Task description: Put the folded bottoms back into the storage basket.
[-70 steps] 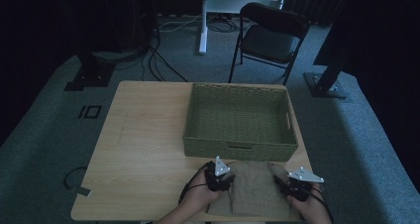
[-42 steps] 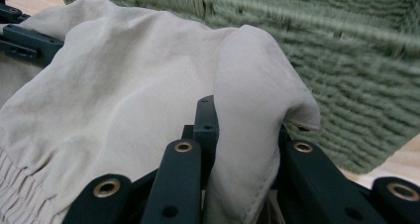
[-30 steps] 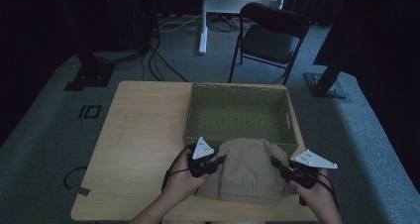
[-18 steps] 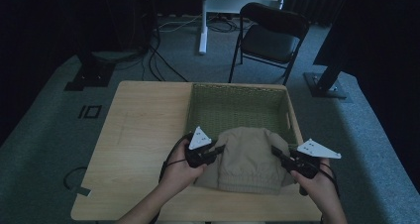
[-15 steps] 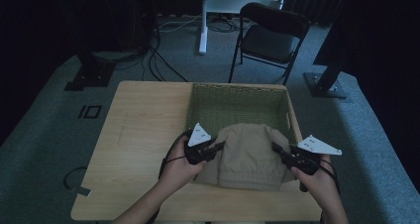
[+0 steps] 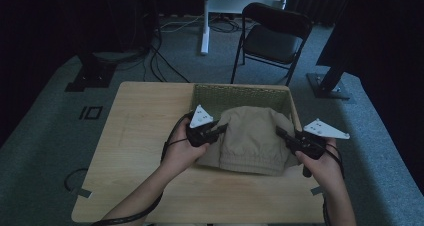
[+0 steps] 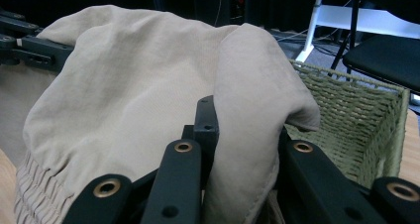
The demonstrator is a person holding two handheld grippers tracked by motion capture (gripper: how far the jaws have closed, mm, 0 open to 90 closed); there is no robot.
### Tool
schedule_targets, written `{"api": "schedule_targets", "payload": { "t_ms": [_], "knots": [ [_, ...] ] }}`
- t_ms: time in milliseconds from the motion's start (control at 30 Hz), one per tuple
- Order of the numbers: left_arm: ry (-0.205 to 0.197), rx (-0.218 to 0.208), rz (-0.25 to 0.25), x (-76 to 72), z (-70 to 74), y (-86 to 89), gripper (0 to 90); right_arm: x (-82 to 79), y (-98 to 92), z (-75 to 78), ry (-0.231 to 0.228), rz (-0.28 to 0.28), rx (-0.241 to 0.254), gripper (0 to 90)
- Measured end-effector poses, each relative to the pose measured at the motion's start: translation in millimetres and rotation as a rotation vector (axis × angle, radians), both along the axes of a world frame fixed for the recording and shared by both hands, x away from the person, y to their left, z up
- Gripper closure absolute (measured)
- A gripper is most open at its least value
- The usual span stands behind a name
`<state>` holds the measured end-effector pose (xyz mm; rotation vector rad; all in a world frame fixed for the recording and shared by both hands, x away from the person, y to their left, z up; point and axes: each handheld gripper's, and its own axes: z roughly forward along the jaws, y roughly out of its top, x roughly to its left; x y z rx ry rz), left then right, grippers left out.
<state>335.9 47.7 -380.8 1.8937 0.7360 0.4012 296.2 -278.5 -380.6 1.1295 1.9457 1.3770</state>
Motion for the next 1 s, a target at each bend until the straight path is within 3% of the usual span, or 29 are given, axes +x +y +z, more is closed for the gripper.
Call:
{"api": "schedule_targets", "payload": {
  "t_ms": [333, 567, 767, 1000],
  "knots": [
    [-0.034, -0.011, 0.012, 24.1, 13.9, -3.9, 77.8, 25.6, -1.2, 14.6, -0.010, -0.029, -0.006, 77.0],
    [-0.058, -0.041, 0.017, 46.9, 22.6, -4.7, 77.7, 45.4, -1.5, 24.3, -0.017, -0.059, -0.008, 76.9],
    [-0.076, -0.051, 0.040, 66.9, 17.2, -7.3, 77.6, 66.1, -1.3, 26.5, -0.012, -0.080, 0.006, 77.0],
    [-0.073, -0.076, 0.063, 88.6, 5.4, -8.9, 77.6, 90.6, -1.1, 16.6, 0.005, -0.107, 0.022, 76.9]
  ]
}}
